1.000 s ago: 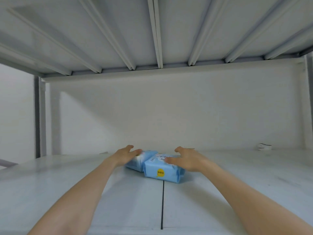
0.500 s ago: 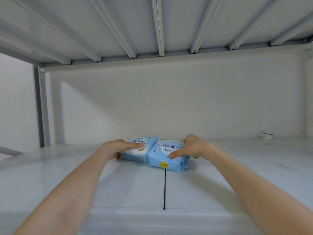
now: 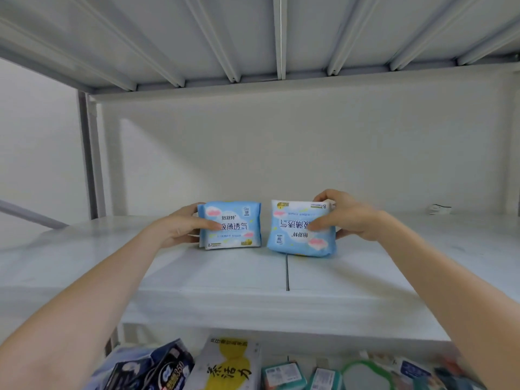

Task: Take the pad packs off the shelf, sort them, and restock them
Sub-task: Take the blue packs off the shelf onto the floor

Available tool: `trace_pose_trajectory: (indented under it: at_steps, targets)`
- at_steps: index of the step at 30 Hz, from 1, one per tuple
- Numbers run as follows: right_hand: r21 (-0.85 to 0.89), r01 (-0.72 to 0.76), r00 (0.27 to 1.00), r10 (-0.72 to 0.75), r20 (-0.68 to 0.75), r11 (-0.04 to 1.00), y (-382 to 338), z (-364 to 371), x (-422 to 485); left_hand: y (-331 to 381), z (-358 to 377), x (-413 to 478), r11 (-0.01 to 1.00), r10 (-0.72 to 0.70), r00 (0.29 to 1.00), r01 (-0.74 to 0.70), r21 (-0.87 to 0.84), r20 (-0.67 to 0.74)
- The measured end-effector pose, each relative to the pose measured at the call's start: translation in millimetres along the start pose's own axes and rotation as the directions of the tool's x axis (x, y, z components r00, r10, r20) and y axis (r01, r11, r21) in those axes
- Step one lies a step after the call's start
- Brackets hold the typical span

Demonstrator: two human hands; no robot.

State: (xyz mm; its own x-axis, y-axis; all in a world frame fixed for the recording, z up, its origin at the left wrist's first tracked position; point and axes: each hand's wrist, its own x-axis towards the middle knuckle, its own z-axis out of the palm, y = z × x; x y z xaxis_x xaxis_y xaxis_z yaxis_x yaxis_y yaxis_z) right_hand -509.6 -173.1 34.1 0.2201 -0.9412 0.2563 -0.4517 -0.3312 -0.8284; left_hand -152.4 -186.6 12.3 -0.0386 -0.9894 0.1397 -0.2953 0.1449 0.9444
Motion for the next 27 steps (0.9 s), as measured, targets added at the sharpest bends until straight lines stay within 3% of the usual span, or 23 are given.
trace_pose_trajectory:
  at_steps: [8,12,20,27]
  targets:
    - [-0.101,-0.041,0.999,0.038,-0.030,0.994,-21,13,-36,7,0,-47,0.997,0.074,0.996,-0.072,0.039,-0.057]
    - [-0.084,-0.028,0.992,0.017,-0.127,0.996,-32,24,-55,9,-1,-72,0.990,0.139,0.983,-0.135,0.039,-0.117]
    - [0.147,0.087,0.930,-0.027,-0.366,0.985,-64,42,-117,13,-16,-137,0.930,0.284,0.929,-0.327,-0.169,-0.236]
    - [0.308,0.128,0.893,0.026,-0.450,0.943,-67,64,-186,3,-3,-195,0.866,0.282,0.927,-0.356,-0.352,-0.246]
